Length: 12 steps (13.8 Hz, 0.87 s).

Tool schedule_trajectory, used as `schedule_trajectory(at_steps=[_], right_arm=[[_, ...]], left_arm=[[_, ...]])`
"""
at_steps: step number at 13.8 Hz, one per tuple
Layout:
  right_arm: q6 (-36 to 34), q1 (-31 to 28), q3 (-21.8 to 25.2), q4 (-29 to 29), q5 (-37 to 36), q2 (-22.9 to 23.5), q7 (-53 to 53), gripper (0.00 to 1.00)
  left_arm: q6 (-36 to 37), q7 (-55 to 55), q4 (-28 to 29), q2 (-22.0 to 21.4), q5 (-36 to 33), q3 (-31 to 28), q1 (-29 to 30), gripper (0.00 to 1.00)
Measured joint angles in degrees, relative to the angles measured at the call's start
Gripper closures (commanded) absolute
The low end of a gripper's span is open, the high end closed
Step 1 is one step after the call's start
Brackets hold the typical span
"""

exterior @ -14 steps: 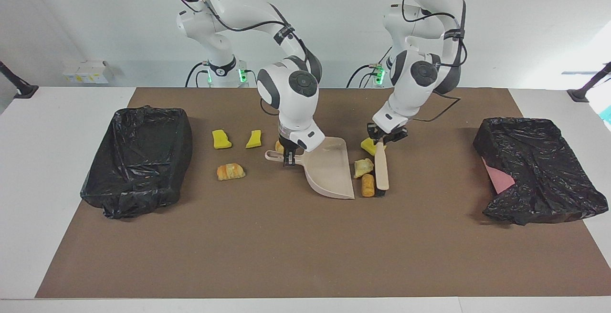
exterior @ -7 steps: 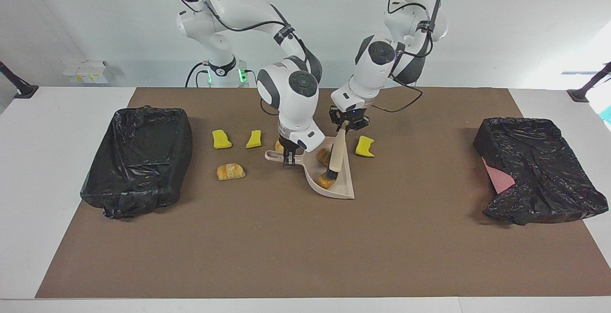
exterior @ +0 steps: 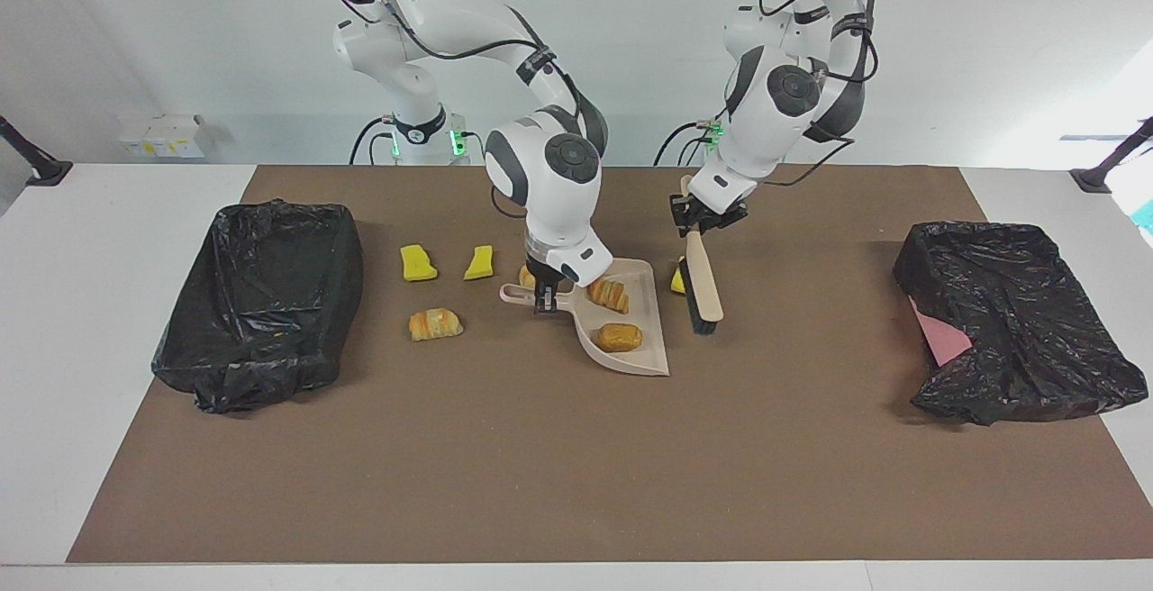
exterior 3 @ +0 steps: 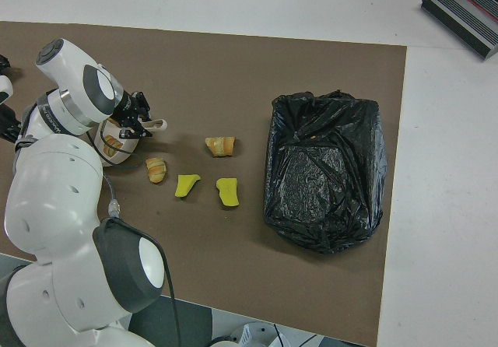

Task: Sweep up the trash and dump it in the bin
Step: 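Push the pieces into the dustpan with the brush in the left gripper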

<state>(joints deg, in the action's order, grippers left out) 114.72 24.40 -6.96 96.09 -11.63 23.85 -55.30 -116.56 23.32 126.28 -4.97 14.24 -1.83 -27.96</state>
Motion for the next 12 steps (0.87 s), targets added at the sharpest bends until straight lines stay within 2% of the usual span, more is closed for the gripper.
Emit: schedule_trajectory(at_steps=[7,9,12], right_arm=[[0.0,0.0,0.0,0.0,0.0,0.0,0.0,1.0],[0.0,0.0,0.0,0.0,0.0,0.0,0.0,1.0],[0.0,0.0,0.0,0.0,0.0,0.0,0.0,1.0]], left_arm=[[0.7,14.2,11.6,-4.0,0.0,0.7,1.3,1.0],[-3.0,16.1,12.2,-3.8,0.0,1.3,-0.4,1.0],[-11.2,17.1,12.2,-1.3,2.6,1.8,-5.9,1.0]])
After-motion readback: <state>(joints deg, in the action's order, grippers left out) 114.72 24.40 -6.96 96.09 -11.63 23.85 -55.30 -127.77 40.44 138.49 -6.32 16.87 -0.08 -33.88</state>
